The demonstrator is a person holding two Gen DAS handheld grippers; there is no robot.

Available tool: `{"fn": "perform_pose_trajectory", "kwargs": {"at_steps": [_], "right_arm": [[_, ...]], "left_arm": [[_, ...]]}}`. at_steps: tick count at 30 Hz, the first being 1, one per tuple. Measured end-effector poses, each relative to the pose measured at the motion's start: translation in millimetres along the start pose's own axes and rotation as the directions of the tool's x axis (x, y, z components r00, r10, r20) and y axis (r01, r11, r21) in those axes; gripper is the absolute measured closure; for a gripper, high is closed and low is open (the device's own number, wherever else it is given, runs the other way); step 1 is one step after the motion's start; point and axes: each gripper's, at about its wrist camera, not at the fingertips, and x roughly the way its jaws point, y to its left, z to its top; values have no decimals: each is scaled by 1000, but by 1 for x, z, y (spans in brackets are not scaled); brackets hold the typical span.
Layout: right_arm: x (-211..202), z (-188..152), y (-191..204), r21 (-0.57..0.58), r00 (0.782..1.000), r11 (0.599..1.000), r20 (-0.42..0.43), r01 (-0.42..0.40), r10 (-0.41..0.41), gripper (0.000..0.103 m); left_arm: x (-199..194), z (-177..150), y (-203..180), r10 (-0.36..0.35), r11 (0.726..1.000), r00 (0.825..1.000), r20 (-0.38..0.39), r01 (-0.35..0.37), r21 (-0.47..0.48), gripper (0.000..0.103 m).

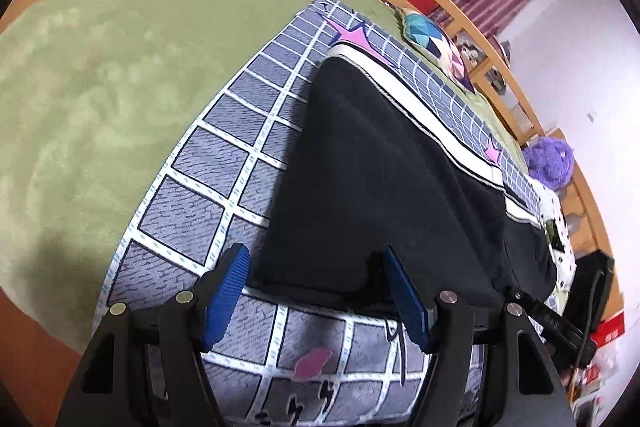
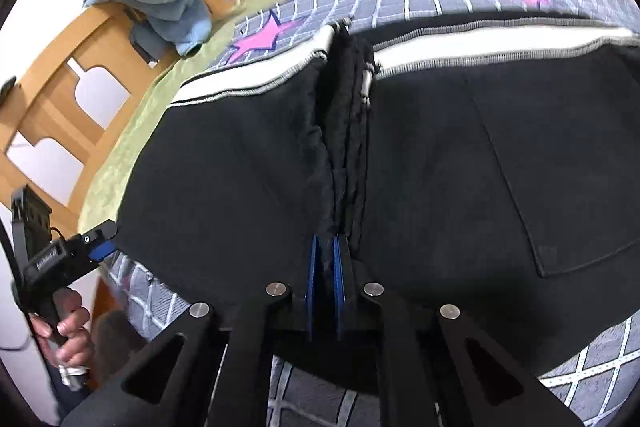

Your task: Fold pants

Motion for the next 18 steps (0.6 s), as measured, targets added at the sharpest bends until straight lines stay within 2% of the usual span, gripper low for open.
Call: {"fn": "perform_pose_trajectory", "kwargs": {"at_steps": [2,6,7,9,10,12,14,16,18], "right_arm": [[-7,3,2,-2,1000,1000,-4,10,-10,91],[-26,-1,1,-16,1000,1000,6,11,-11,74],[-30,-4,0,-20,1000,1000,6,13,-13,72],[-34,-6,-2,-23,1000,1000,10,14,-14,70],[-38,-7,-3,-22,1000,1000,17,14,-13,70],[-47,-5,-5,-29,999,999,37,35,-34,70],[-62,-6,-10,-40,995,997,73,69,-66,70],[-76,-6,-20,-32,992,996,104,80,-76,70],[-89,-5,-35,-6,988,997,128,82,-81,70]], "left_arm": [[1,-1,2,-15,1000,1000,12,15,-11,36],[12,1,2,-37,998,999,31,39,-46,36],[12,2,1,-34,998,999,36,36,-56,37],[12,5,-6,-1,997,999,40,4,-77,63],[7,7,-12,42,996,997,58,-37,-77,70],[-4,11,-28,81,997,993,89,-79,-23,84],[-22,15,-58,109,990,982,151,-121,67,86],[-36,17,-95,134,971,969,208,-170,166,86],[-48,17,-131,125,954,959,254,-187,236,87]]}}
